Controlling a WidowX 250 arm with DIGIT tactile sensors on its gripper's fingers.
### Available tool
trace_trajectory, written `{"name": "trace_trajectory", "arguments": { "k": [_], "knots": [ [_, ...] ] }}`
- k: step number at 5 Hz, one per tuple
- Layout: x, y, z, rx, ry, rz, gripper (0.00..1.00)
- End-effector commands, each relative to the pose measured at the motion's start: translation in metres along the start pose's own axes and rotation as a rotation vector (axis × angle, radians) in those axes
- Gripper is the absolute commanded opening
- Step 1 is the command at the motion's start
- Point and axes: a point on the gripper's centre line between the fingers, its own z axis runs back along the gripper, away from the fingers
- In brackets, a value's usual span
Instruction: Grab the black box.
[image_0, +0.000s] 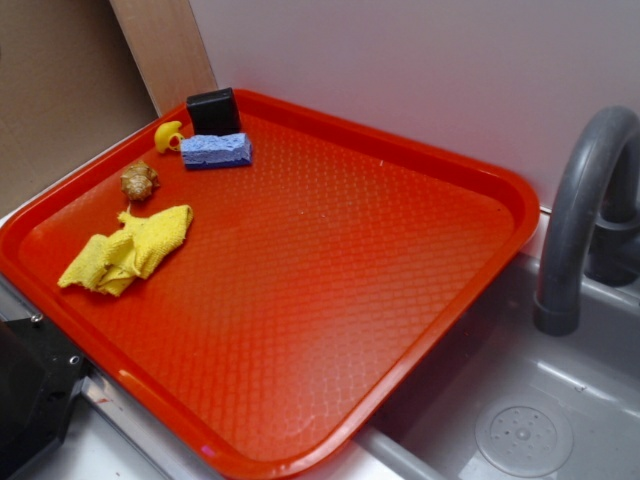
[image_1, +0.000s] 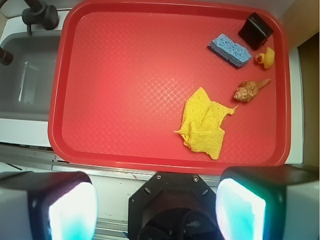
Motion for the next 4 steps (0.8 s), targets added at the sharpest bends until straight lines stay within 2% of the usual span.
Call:
{"name": "trace_trajectory", "arguments": {
  "k": [1,2,4],
  "knots": [
    [0.0,0.0,0.0,0.0,0.0,0.0,1.0],
    [0.019,0.047,-0.043,0.032,0.037,0.197,1.0],
    [0.063,0.116,-0.083,0.079,0.05,0.319,1.0]
  ]
}}
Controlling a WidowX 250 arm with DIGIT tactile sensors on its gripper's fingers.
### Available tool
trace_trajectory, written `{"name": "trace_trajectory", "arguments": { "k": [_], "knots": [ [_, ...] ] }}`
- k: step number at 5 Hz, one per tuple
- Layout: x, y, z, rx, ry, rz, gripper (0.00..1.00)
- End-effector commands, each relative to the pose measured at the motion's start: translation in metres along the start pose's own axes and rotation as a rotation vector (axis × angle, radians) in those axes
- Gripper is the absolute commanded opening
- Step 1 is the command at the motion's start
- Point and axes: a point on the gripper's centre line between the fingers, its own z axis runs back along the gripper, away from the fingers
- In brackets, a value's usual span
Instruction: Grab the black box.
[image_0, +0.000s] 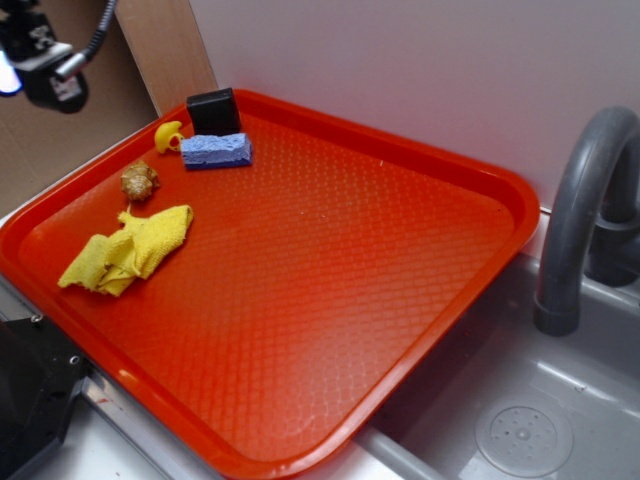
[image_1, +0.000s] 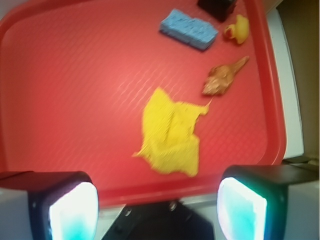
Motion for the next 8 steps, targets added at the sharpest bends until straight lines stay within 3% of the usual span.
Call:
{"name": "trace_trajectory", "arguments": {
  "k": [1,3,5,7,8],
  "knots": [
    [0.085,0.03,-0.026,0.09,-0.077,-0.039,1.0],
    [0.103,-0.006,-0.025,0.189,-0.169,-0.39,1.0],
    [0.121,0.027,-0.027,0.136,-0.163,-0.598,1.0],
    [0.162,0.052,-0.049,0.119,-0.154,-0.663,1.0],
    [0.17,0.061,-0.06,0.132,-0.149,-0.711,1.0]
  ]
}}
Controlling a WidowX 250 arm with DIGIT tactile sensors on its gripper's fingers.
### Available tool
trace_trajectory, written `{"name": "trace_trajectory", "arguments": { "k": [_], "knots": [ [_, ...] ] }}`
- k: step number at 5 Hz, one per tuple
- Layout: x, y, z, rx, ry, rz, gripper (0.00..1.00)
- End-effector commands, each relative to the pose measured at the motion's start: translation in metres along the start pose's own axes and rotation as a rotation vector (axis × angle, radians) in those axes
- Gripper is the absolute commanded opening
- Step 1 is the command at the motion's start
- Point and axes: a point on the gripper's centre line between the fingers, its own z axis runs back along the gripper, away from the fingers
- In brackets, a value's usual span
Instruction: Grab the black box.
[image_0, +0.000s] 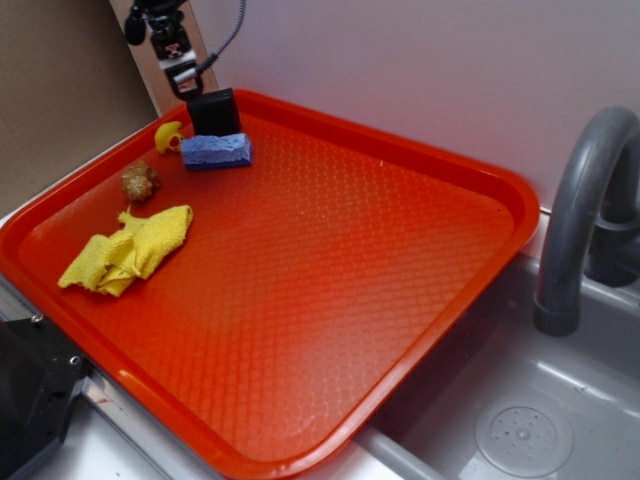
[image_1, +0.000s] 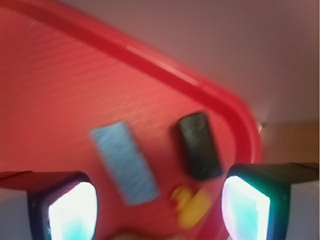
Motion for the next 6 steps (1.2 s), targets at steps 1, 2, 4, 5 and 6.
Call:
{"name": "trace_trajectory", "arguments": {
  "k": [1,2,4,5,6],
  "knots": [
    [-0.001,0.031,0.001,0.076,-0.041,-0.055,1.0],
    [0.001,0.028,-0.019,0.067,-0.027,-0.076,1.0],
    [0.063,0.028,-0.079,0.117,0.023,-0.11,1.0],
    [0.061,0.024,-0.081,0.091,0.016,-0.086,0.0],
    [0.059,0.021,-0.069,0.093,-0.007,-0.089,0.0]
  ]
}}
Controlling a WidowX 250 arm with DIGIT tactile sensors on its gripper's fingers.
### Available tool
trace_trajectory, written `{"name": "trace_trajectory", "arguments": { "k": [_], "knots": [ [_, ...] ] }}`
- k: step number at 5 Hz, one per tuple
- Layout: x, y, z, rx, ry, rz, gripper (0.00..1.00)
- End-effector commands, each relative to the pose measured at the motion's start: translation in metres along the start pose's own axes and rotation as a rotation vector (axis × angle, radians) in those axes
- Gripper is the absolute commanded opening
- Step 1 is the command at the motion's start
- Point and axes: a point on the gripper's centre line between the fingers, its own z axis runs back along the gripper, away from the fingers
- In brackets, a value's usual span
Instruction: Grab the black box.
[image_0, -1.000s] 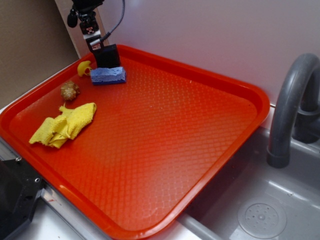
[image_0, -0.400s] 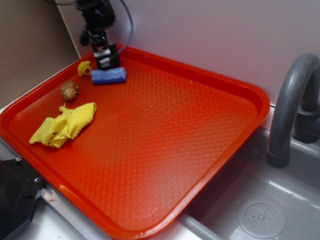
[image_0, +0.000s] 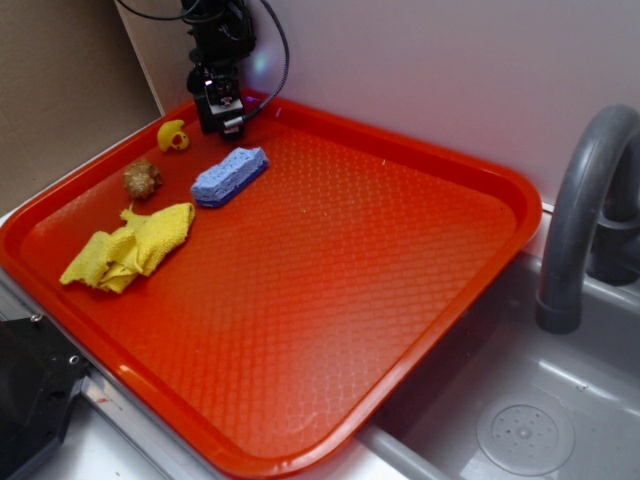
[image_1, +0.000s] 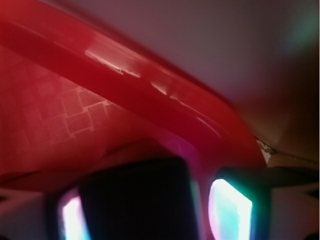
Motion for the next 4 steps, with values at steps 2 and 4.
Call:
{"name": "trace_trajectory", "arguments": {
  "k": [2,4],
  "knots": [
    [-0.021,-0.03,0.081,0.029,-0.09,-0.02,0.0],
    [-0.07,-0.118,0.2,-0.067,-0.055,0.234,0.0]
  ]
}}
